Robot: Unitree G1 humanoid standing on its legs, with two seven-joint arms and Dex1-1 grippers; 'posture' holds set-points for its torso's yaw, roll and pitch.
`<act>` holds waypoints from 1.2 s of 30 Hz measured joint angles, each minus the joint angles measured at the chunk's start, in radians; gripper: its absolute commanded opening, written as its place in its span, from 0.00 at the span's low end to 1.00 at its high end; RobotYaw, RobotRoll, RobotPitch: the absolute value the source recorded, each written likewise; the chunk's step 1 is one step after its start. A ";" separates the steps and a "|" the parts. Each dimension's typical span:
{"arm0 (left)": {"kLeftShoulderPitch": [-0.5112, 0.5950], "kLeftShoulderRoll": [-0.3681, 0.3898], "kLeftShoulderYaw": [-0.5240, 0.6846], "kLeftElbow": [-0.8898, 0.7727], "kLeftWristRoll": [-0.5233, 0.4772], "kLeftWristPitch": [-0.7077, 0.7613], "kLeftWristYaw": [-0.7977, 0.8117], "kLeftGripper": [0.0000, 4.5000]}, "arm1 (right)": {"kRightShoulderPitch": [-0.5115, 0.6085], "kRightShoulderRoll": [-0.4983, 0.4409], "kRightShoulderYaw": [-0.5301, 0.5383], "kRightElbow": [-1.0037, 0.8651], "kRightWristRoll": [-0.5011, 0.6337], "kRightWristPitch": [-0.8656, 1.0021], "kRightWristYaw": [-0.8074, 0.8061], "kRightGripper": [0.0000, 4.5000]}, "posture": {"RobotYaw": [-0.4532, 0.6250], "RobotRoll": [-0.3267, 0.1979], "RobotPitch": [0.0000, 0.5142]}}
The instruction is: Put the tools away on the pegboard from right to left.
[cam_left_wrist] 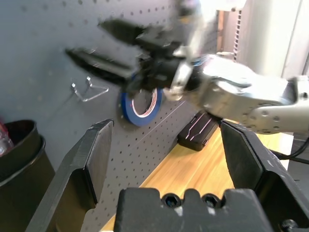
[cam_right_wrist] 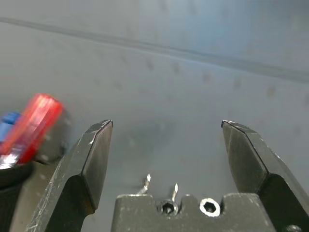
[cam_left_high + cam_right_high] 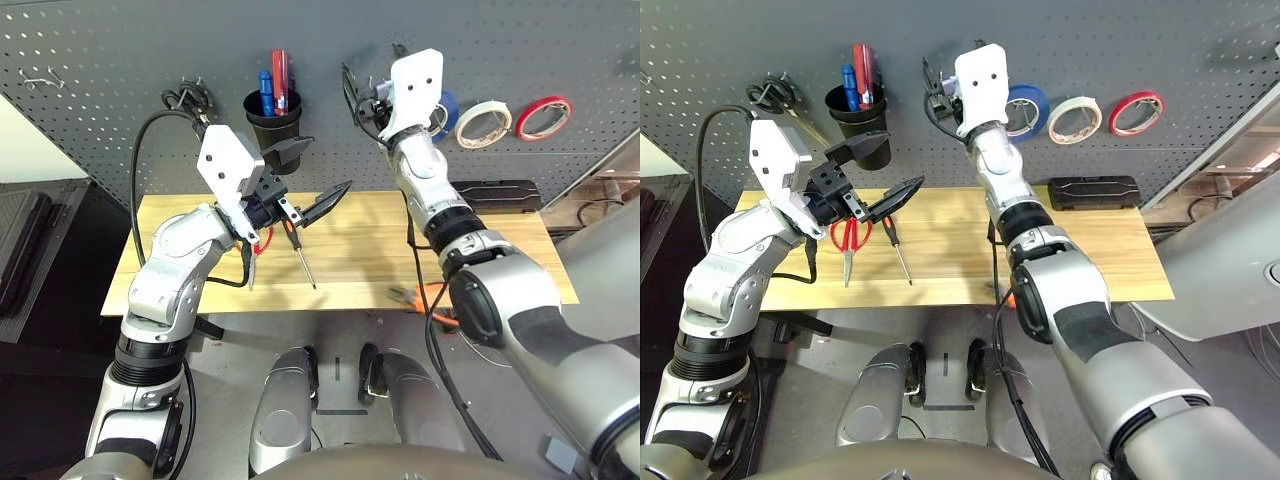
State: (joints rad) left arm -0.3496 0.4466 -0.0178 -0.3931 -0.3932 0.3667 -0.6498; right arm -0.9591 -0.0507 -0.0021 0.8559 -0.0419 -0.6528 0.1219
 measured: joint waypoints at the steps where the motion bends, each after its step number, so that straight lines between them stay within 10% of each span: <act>1: 0.015 0.001 0.001 -0.008 0.000 0.004 0.004 1.00 | 0.069 -0.018 0.014 -0.102 0.002 0.007 0.031 1.00 | 0.66 0.62 0.37; 10: 0.056 0.005 0.011 -0.038 -0.005 0.018 0.014 1.00 | 0.318 -0.157 0.042 -0.628 0.073 0.240 0.200 1.00 | 0.63 0.62 0.39; 36: 0.050 0.024 0.023 0.061 0.004 -0.062 0.004 1.00 | 0.595 -0.196 0.044 -0.776 0.079 0.499 0.259 1.00 | 0.61 0.62 0.36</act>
State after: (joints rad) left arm -0.2998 0.4708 0.0053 -0.3316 -0.3890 0.3045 -0.6457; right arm -0.3642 -0.2464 0.0420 0.0799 0.0376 -0.1539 0.3808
